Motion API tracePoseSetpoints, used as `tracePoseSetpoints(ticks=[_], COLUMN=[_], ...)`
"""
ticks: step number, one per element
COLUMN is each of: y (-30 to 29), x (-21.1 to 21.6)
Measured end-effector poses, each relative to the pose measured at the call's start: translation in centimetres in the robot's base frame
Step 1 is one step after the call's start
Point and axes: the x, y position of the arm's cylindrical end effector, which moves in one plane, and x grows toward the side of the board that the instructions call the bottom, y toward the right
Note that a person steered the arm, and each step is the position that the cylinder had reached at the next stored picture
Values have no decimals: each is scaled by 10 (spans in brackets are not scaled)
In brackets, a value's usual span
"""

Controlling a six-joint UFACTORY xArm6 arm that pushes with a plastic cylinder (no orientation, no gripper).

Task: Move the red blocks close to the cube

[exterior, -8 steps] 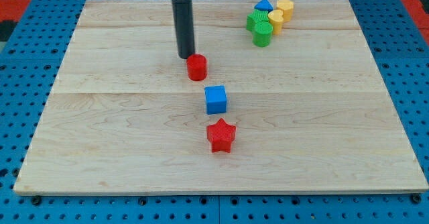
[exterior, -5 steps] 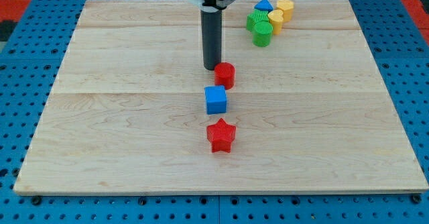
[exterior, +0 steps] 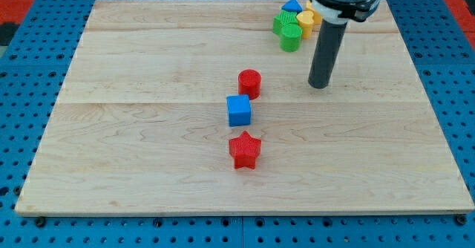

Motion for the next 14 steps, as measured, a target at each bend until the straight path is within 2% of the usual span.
tracePoseSetpoints(ticks=[2,3,4,5,6,7,9,10,11,14], y=[-74,-85,-85,-56,-19,-18,5,-40,-87,-121], x=[1,1,-2,0,17,34,150,191,202,165])
